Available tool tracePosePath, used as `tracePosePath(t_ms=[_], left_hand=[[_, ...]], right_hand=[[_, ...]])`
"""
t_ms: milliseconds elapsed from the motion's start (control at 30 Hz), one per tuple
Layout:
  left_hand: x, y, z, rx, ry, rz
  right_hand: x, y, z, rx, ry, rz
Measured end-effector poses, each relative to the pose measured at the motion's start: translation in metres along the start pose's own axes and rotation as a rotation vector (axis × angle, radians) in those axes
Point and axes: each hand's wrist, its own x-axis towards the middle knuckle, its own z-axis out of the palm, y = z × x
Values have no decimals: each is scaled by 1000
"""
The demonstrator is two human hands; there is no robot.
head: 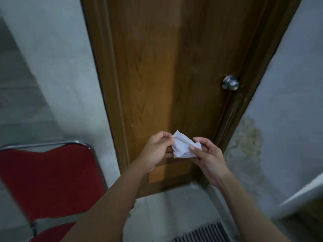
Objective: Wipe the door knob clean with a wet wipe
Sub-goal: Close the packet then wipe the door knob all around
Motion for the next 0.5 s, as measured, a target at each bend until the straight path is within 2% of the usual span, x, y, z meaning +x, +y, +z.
tracePosePath(t_ms=[167, 333, 500], left_hand=[[38, 33, 52, 49, 16, 85], [80, 59, 87, 35, 15, 122], [133, 71, 112, 249, 16, 188]], right_hand=[[27, -49, -50, 74, -9, -81], [60, -79, -82, 119, 7, -86], [103, -103, -102, 90, 57, -132]])
